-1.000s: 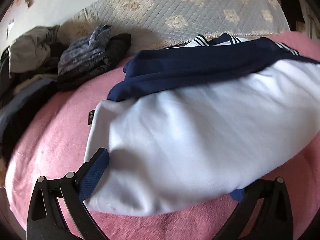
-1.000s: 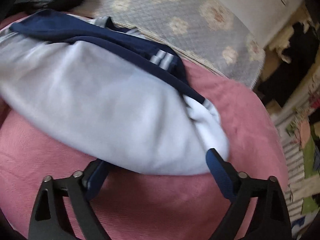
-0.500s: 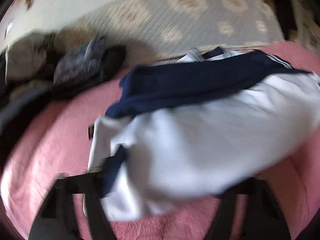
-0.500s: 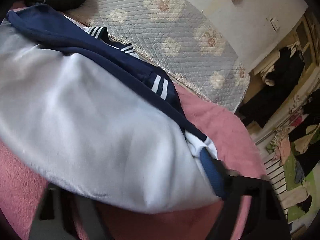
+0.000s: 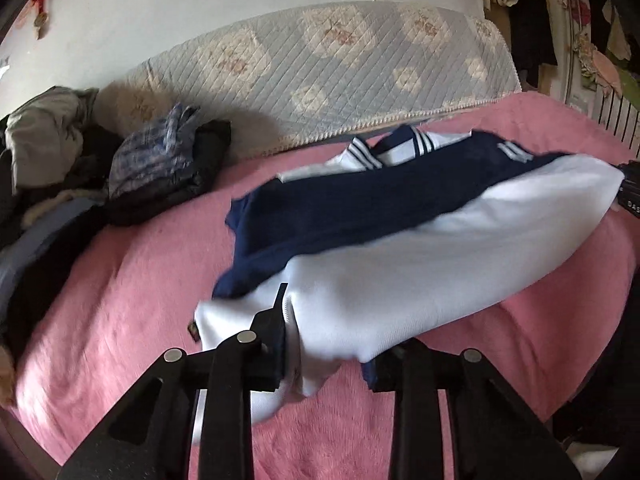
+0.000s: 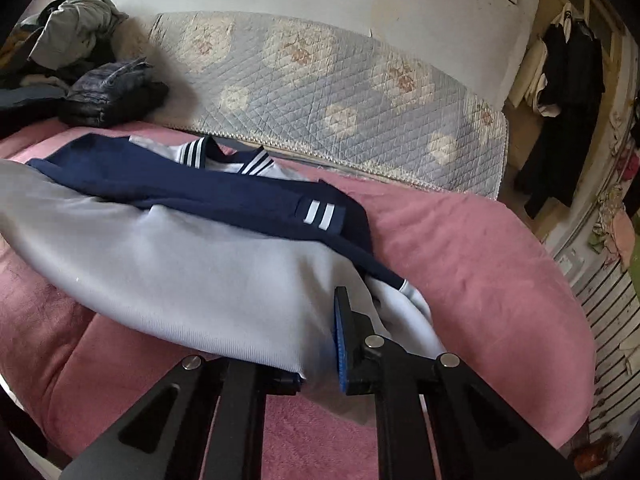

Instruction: Fold large clothes

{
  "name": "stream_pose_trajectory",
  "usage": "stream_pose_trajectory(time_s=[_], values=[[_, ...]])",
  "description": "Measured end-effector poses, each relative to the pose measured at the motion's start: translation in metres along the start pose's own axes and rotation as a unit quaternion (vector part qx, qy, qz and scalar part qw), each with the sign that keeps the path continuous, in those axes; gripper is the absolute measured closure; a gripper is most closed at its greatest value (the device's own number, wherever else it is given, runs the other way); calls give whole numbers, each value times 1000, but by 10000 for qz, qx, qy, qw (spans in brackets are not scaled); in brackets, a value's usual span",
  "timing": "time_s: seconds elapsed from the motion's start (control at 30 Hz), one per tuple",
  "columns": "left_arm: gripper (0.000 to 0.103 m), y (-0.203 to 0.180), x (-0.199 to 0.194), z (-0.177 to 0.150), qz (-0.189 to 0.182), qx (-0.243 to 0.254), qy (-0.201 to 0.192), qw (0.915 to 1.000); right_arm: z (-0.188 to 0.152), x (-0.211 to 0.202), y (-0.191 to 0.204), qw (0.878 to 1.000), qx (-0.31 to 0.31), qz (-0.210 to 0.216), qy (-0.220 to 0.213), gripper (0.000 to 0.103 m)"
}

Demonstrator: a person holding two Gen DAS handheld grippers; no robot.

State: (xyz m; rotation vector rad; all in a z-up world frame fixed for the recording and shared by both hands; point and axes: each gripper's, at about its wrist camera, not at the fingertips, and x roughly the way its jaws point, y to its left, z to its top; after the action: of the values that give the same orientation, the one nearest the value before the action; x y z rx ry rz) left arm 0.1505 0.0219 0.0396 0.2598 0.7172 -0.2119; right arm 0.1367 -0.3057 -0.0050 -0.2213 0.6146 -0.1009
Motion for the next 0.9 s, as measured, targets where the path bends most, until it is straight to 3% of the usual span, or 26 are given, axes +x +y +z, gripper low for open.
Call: stream_pose_trajectory(time_s=[0.17,0.37,0.53,0.57,0.63,0.67,0.7,0.73,0.77,0.83,0.9], values=[[71,29,25,64,-291,-298,145,9990,62,29,-38,9945,750,679,264,88],[68,74,110,108,-663,-952,753,9904,120,104,-36,9955,308,708,545,82],[66,82,173,114,-808,-1247,955,9843,136,164,-30,9956,170,631,674,80],[64,81,178,113,-834,-1247,865,9849,137,172,-29,9955,155,672,647,79],[44,80,174,107,-1065,-1363,427,9840,133,173,-34,9947,399,925,198,76],[23,80,168,109,-1233,-1384,272,9823,130,171,-39,9921,626,1086,9,64],[9,76,158,112,-1418,-1266,86,9817,128,169,-45,9889,844,1219,-31,54],[6,72,146,115,-1391,-1113,-143,9839,129,169,-49,9881,880,1263,-34,29],[4,71,135,117,-1201,-1002,-344,9871,129,164,-55,9885,935,1183,-129,23],[2,70,118,120,-712,-851,-649,9917,132,158,-68,9900,1078,861,-298,22],[0,75,113,118,-597,-889,-602,9924,134,157,-85,9875,1363,758,-240,22]])
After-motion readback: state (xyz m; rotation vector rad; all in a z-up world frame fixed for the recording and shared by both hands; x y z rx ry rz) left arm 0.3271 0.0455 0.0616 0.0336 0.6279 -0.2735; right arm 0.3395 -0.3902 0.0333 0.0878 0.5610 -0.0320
